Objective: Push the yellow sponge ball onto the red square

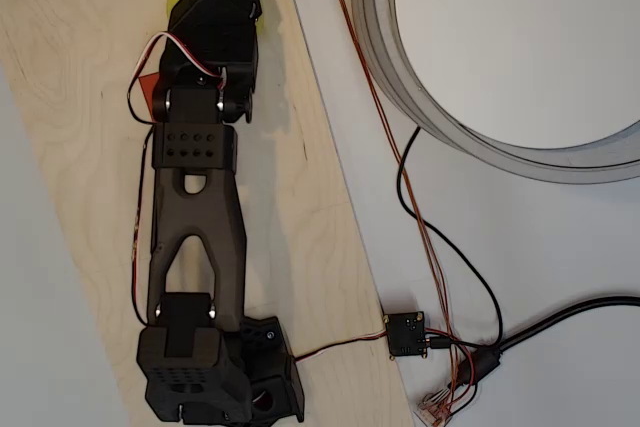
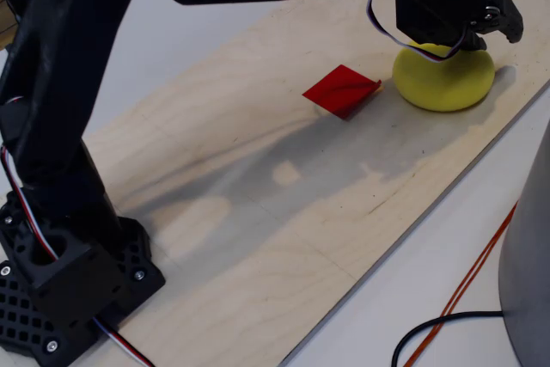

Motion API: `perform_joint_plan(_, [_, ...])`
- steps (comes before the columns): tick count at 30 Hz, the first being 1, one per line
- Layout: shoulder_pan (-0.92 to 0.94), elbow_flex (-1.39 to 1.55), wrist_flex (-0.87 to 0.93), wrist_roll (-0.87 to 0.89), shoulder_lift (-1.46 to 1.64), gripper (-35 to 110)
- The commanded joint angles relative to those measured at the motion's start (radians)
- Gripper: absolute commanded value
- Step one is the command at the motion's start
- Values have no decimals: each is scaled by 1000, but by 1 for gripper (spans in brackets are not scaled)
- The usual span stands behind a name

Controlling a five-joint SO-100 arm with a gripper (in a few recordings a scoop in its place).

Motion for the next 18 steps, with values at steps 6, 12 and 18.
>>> perform_joint_plan(6, [-51,49,91,54,117,13])
perform_joint_plan(12, [-63,57,138,80,144,13])
perform_joint_plan(18, [-69,58,169,95,152,13])
